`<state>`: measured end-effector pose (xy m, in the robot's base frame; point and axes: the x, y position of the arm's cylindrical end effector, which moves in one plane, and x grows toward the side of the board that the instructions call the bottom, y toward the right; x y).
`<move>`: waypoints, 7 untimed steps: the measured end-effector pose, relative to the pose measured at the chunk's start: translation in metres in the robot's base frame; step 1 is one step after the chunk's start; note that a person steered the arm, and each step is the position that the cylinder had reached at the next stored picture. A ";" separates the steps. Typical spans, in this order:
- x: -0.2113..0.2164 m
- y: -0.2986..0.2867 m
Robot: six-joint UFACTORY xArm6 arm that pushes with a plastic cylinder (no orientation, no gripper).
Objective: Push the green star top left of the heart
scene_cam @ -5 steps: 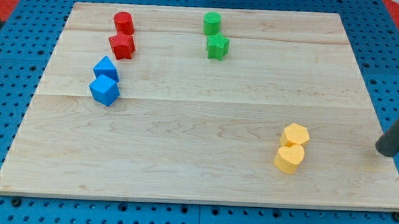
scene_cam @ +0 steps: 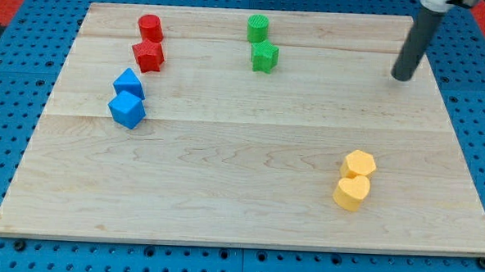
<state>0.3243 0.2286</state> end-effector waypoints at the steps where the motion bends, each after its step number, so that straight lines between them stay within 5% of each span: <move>1: -0.039 -0.047; 4: -0.049 -0.184; 6: 0.036 -0.205; 7: 0.024 -0.233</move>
<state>0.3480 -0.0040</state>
